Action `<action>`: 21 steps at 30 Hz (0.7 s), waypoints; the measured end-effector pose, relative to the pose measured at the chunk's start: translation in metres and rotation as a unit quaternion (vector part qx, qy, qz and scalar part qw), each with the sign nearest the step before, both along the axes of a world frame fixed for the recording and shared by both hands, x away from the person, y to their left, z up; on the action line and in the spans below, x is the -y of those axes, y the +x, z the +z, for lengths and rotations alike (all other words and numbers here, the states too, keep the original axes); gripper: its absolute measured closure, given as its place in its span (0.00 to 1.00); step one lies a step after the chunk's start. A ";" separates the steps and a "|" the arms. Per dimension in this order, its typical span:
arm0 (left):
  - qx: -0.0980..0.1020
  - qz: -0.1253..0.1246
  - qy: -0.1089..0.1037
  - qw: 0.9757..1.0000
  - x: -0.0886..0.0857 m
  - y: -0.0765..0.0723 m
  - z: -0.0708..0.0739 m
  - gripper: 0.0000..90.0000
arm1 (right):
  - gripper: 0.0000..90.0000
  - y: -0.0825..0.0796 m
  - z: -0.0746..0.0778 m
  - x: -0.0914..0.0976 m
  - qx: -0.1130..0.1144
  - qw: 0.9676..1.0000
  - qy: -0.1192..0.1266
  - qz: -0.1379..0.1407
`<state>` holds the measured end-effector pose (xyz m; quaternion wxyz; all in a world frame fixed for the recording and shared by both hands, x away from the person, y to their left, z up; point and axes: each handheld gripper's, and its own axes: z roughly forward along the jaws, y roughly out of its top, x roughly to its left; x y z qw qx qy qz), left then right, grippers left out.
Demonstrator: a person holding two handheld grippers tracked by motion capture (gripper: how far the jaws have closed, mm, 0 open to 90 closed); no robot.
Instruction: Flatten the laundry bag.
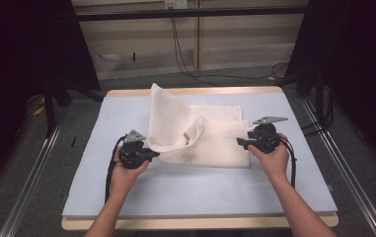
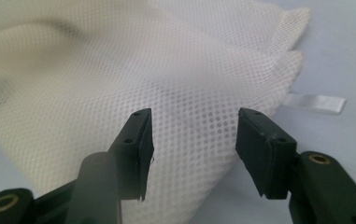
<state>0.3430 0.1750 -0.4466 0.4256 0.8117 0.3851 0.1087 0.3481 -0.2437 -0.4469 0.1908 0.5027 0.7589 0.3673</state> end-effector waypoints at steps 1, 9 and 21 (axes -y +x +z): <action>-0.002 -0.002 0.004 1.000 -0.001 0.000 -0.001 0.92 | 0.48 0.002 0.000 0.003 0.004 1.000 -0.006 -0.008; -0.012 0.004 0.012 1.000 -0.007 0.002 -0.006 0.92 | 0.53 0.013 -0.007 0.009 -0.009 0.999 0.026 -0.018; -0.024 0.020 0.023 0.999 -0.012 0.004 -0.012 0.92 | 0.95 0.002 -0.001 0.012 0.011 0.998 0.053 0.039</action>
